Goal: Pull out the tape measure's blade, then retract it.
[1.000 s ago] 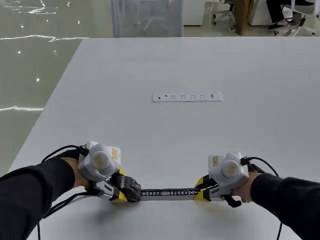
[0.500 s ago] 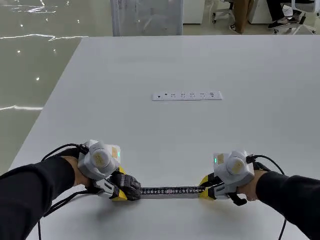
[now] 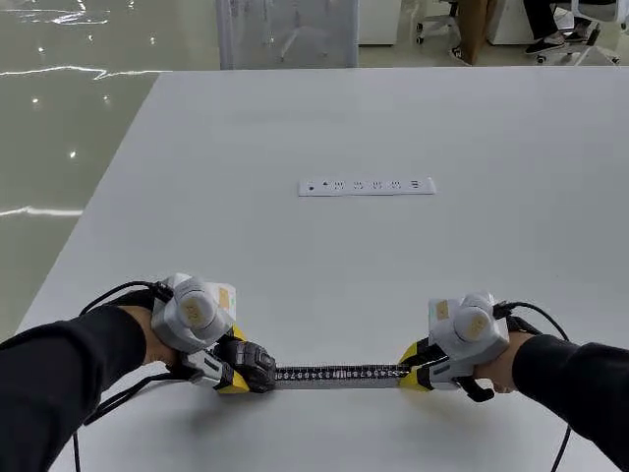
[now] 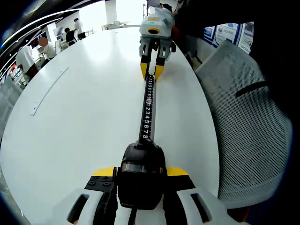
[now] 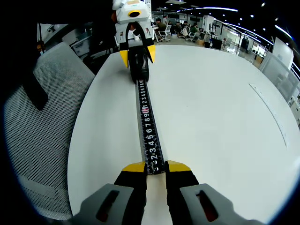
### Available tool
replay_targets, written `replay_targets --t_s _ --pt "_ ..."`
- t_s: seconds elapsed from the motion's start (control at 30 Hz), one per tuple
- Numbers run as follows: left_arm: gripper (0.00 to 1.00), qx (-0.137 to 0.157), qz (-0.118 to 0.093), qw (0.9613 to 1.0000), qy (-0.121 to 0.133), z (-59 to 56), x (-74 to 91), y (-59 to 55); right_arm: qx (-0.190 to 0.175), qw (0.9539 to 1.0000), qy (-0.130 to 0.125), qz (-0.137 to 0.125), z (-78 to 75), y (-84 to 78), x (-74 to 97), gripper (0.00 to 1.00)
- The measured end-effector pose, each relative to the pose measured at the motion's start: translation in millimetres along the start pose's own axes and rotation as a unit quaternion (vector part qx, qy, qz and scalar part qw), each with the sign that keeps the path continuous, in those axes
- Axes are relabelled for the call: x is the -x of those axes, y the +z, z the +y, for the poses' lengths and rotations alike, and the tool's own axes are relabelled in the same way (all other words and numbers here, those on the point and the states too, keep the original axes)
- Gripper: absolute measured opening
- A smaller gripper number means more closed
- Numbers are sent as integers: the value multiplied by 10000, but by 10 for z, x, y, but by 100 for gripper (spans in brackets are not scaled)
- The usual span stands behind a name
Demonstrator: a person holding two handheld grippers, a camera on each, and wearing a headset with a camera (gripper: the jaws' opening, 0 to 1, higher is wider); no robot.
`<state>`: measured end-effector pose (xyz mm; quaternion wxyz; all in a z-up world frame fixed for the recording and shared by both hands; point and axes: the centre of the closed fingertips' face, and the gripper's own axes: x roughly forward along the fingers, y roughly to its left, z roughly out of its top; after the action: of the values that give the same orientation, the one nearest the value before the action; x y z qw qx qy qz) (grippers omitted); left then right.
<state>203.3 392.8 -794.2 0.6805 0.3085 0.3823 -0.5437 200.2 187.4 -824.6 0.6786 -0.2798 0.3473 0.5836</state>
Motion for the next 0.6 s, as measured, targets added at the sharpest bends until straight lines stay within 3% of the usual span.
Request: replay_targets --t_s 0.6 --pt "33 -1 3 10000 -2 -6 3 2 -36 10000 -13 34 -20 -119 82 11"
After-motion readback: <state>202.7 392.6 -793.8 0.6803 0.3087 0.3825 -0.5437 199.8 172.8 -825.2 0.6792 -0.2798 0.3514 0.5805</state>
